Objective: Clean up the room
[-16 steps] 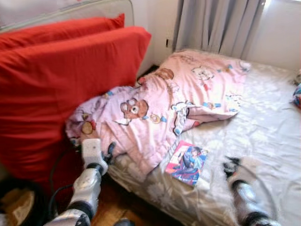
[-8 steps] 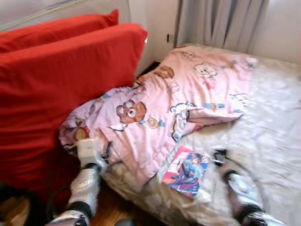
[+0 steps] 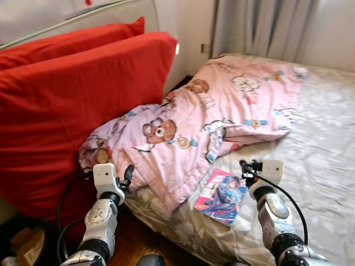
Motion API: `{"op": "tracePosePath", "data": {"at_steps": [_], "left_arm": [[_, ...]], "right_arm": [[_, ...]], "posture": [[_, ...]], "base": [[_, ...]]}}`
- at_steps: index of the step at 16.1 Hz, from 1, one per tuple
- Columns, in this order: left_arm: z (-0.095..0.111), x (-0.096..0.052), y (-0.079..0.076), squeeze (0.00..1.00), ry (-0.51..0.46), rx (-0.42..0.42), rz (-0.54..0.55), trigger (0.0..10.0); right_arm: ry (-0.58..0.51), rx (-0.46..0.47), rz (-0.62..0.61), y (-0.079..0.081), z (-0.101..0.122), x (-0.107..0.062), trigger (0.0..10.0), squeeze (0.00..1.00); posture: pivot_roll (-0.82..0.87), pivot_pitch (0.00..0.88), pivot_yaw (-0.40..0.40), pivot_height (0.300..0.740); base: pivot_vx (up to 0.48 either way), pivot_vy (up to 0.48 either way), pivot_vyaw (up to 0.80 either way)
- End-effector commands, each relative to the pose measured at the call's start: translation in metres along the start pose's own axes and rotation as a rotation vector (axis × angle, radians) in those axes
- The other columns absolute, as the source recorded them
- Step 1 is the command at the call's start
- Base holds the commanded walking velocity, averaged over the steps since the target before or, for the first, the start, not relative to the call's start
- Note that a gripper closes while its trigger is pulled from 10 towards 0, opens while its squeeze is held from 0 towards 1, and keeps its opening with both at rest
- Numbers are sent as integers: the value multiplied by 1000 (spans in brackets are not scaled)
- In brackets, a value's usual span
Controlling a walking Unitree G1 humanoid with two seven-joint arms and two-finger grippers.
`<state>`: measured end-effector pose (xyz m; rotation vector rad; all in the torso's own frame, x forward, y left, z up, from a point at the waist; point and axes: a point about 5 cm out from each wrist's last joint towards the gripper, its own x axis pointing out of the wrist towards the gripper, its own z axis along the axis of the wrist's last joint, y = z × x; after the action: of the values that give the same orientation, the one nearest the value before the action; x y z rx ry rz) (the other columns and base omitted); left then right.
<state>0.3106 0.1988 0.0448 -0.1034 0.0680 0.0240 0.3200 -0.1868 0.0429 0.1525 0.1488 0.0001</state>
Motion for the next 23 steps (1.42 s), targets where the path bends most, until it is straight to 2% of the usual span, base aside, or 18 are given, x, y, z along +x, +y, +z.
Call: {"op": "tracePosePath", "data": {"at_steps": [1, 7, 12, 14, 18, 23], "left_arm": [[0, -4, 3, 0, -25, 4, 2, 10000], [-1, -16, 7, 0, -66, 14, 17, 10000], [-7, -24, 2, 0, -63, 20, 5, 10000], [-11, -30, -3, 0, -59, 18, -2, 10000], [-7, -37, 1, 0, -80, 18, 26, 10000], [1, -42, -6, 0, -93, 12, 10, 10000]], "right_arm": [[-20, 1, 1, 4, -3, -4, 10000, 0], [-33, 2, -40, 6, -7, -10, 10000, 0], [-32, -9, -30, 3, -8, -13, 10000, 0], [-9, -4, -50, -1, -15, -18, 10000, 0], [51, -4, -17, 2, -30, -25, 10000, 0], [178, -34, 25, 14, -41, -20, 10000, 0]], "posture": [[-22, 48, 62, 653], [-2, 53, 33, 653], [-1, 90, 25, 621], [6, 116, 14, 621], [31, 175, -9, 621], [47, 233, -3, 621]], "base": [[0, 0, 0], [0, 0, 0], [0, 0, 0], [0, 0, 0], [0, 0, 0], [0, 0, 0]]}}
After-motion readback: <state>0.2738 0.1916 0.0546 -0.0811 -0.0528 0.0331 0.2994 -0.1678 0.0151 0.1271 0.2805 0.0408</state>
